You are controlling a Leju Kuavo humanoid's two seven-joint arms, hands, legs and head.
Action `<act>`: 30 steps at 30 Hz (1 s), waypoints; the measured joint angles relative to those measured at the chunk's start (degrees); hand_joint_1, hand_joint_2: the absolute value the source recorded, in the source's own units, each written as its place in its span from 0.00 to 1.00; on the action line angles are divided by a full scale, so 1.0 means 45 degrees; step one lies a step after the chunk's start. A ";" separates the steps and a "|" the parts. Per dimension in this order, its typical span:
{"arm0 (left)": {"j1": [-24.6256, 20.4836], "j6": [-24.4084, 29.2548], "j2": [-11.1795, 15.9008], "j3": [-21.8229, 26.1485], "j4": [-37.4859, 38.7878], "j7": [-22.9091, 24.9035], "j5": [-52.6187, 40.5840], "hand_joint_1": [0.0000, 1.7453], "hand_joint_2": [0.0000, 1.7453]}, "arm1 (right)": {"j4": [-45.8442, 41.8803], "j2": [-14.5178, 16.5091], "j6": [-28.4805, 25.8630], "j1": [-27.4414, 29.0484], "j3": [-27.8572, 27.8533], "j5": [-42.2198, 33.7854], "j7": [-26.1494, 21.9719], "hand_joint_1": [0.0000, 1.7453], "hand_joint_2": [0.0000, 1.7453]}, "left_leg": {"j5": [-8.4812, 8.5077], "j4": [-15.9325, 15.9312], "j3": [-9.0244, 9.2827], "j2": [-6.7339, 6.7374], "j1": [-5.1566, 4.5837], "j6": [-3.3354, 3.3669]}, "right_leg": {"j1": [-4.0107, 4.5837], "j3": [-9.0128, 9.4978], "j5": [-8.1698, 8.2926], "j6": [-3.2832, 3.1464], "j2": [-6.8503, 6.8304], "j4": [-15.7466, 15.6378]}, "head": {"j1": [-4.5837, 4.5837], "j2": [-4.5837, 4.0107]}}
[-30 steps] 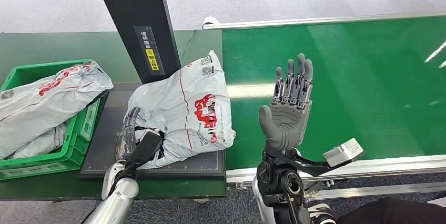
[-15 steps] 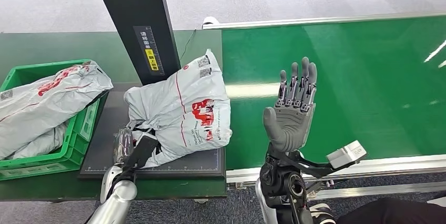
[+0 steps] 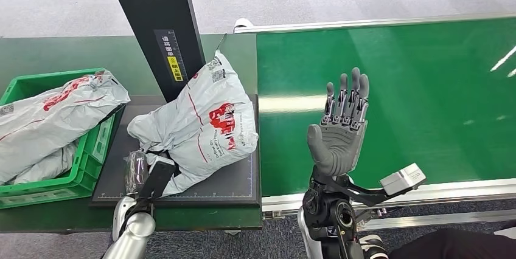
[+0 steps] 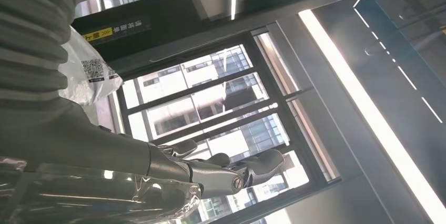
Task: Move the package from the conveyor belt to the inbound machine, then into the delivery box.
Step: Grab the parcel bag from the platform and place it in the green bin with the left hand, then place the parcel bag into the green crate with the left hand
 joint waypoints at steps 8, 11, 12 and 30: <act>0.1943 0.1040 -0.0254 -0.0091 -0.3606 -0.1450 0.2307 1.00 1.00 | 0.0004 0.0005 0.0000 0.0134 -0.0092 0.0064 0.0010 0.00 1.00 | -0.0003 0.0001 -0.0041 0.0004 0.0000 0.0000 | 0.0000 -0.0045 -0.0001 0.0001 0.0001 -0.0001 | 0.0000 -0.0001; 0.3073 0.1607 -0.0349 -0.0470 -0.5953 -0.2064 0.3378 1.00 1.00 | 0.0004 0.0004 -0.0007 0.0186 -0.0191 0.0095 0.0019 0.00 1.00 | -0.0005 0.0001 -0.0059 0.0003 -0.0001 0.0001 | 0.0000 -0.0063 -0.0003 0.0004 0.0001 -0.0003 | 0.0000 -0.0001; 0.3428 0.1765 -0.0350 -0.0656 -0.6748 -0.2167 0.3617 1.00 1.00 | 0.0004 0.0002 -0.0013 0.0210 -0.0231 0.0109 0.0028 0.00 1.00 | -0.0006 0.0001 -0.0064 0.0002 -0.0001 0.0002 | 0.0000 -0.0066 -0.0005 0.0006 0.0000 -0.0004 | 0.0000 -0.0001; 0.5138 0.2503 0.0021 -0.2931 -1.4242 -0.2287 0.4408 1.00 1.00 | -0.0290 0.0175 0.0041 0.0505 -0.0738 0.0488 0.0097 0.00 1.00 | -0.0010 0.0000 -0.0061 -0.0005 0.0002 0.0000 | 0.0002 -0.0061 -0.0007 0.0006 -0.0001 -0.0002 | 0.0000 -0.0001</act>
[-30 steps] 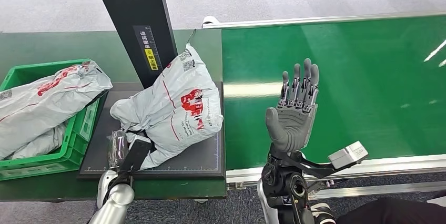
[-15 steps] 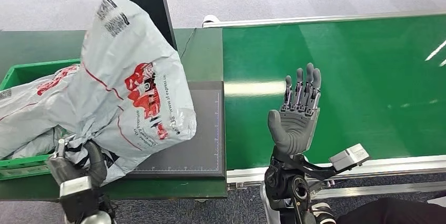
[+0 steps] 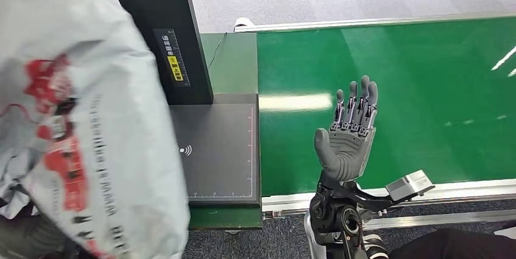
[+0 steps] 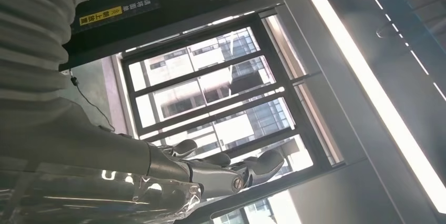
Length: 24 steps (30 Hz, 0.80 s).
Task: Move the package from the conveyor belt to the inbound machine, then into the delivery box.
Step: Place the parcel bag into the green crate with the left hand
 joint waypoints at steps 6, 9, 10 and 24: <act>-0.0130 -0.0031 0.0385 0.0406 -0.0334 0.0025 0.0737 1.00 1.00 | 0.0002 0.0001 0.0013 0.0003 -0.0091 -0.0004 0.0000 0.00 1.00 | 0.0001 0.0000 0.0002 0.0000 -0.0001 0.0002 | -0.0002 0.0001 0.0000 0.0000 -0.0001 -0.0002 | 0.0000 0.0002; -0.0746 -0.0381 0.0723 0.0885 0.0301 0.0221 0.1505 0.99 1.00 | 0.0004 0.0028 0.0132 0.0012 -0.0092 -0.0035 0.0000 0.00 1.00 | 0.0004 0.0001 0.0004 -0.0003 -0.0002 0.0003 | -0.0002 0.0005 0.0001 -0.0001 -0.0006 -0.0003 | 0.0000 0.0001; -0.1038 -0.0543 0.0841 0.1137 0.0652 0.0296 0.1659 1.00 1.00 | 0.0004 0.0047 0.0177 0.0026 -0.0089 -0.0051 0.0000 0.00 1.00 | 0.0006 0.0001 0.0006 -0.0004 -0.0002 0.0002 | -0.0002 0.0007 0.0002 -0.0002 -0.0006 -0.0002 | 0.0000 0.0001; -0.7199 -0.1730 0.3121 0.5275 0.9356 0.2575 -0.0844 0.99 1.00 | 0.0285 0.0171 0.0770 0.0222 -0.0093 0.0171 0.0115 0.00 1.00 | 0.0042 0.0001 0.0012 0.0002 0.0007 -0.0020 | 0.0008 0.0000 0.0016 -0.0021 -0.0001 0.0018 | 0.0000 0.0001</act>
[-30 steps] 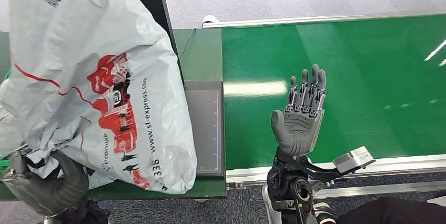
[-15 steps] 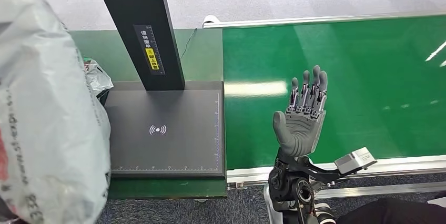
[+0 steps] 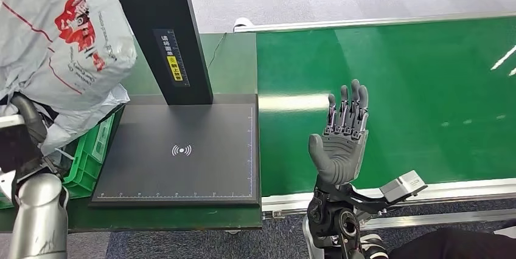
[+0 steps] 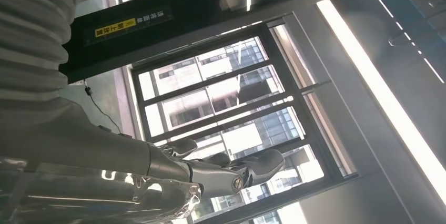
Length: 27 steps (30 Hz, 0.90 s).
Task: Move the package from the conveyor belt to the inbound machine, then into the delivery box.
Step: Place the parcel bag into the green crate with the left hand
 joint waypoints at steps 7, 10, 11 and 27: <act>-0.3277 0.0098 0.1320 0.0722 0.4692 0.1185 -0.1834 1.00 1.00 | 0.0072 0.0041 0.0262 0.0067 -0.0064 0.0061 0.0030 0.00 1.00 | 0.0006 0.0000 -0.0011 0.0010 0.0004 -0.0003 | 0.0000 -0.0010 0.0003 -0.0002 0.0005 0.0005 | 0.0004 0.0003; -0.4158 0.0051 0.1773 0.1063 0.5815 0.1215 -0.1846 1.00 1.00 | 0.0127 0.0043 0.0367 0.0094 -0.0103 0.0065 0.0040 0.00 1.00 | 0.0006 0.0001 -0.0021 0.0015 0.0004 -0.0004 | 0.0001 -0.0024 0.0003 -0.0002 0.0007 0.0005 | 0.0001 0.0000; -0.4385 0.0005 0.1919 0.1190 0.6061 0.1214 -0.1822 1.00 1.00 | 0.0152 0.0043 0.0386 0.0096 -0.0120 0.0064 0.0040 0.00 1.00 | 0.0006 0.0001 -0.0026 0.0015 0.0004 -0.0004 | 0.0001 -0.0030 0.0003 -0.0002 0.0007 0.0005 | 0.0002 -0.0001; -0.4926 -0.4258 0.3795 0.1715 0.6460 0.3431 -0.4396 0.87 1.00 | 0.0021 0.0046 0.0868 0.0705 -0.0746 0.0186 0.0034 0.00 1.00 | 0.0004 0.0000 -0.0044 0.0033 0.0003 -0.0007 | 0.0004 -0.0055 0.0002 -0.0002 0.0017 0.0004 | 0.0005 -0.0001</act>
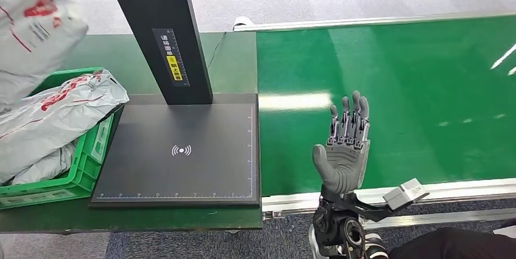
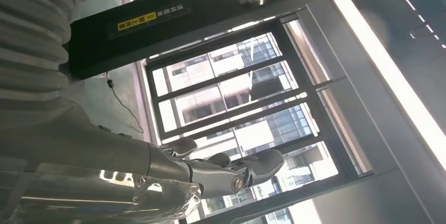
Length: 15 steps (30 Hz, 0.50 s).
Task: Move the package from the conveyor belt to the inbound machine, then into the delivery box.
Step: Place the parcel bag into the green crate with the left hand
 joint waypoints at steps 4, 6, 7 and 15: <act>0.1000 -0.1406 0.0091 -0.0299 -0.0776 0.0623 -0.1370 0.89 1.00 | -0.0050 0.0001 0.0216 0.0166 -0.0188 0.0172 -0.0038 0.00 1.00 | -0.0001 0.0000 -0.0006 0.0000 0.0000 0.0000 | 0.0000 -0.0001 0.0000 0.0000 0.0002 -0.0002 | 0.0003 0.0001; 0.1388 -0.1964 0.0248 -0.0477 -0.1182 0.0793 -0.1745 0.93 1.00 | -0.0049 0.0001 0.0287 0.0191 -0.0271 0.0219 -0.0052 0.00 1.00 | -0.0001 0.0000 -0.0008 0.0008 0.0000 -0.0001 | 0.0000 -0.0005 0.0001 -0.0001 0.0011 -0.0001 | 0.0002 0.0001; 0.1564 -0.2179 0.0349 -0.0527 -0.1397 0.0827 -0.1830 0.95 1.00 | -0.0049 0.0001 0.0322 0.0198 -0.0305 0.0233 -0.0059 0.00 1.00 | -0.0002 0.0000 -0.0008 0.0013 0.0000 -0.0002 | 0.0000 -0.0008 0.0002 -0.0002 0.0016 0.0000 | 0.0001 0.0000; 0.2446 -0.2685 0.0914 -0.0566 -0.2544 0.0845 -0.2005 1.00 1.00 | -0.0051 0.0001 0.0401 0.0212 -0.0425 0.0259 -0.0067 0.00 1.00 | -0.0002 -0.0001 -0.0009 0.0017 0.0004 -0.0004 | 0.0004 -0.0013 0.0002 -0.0006 0.0018 0.0000 | 0.0003 0.0000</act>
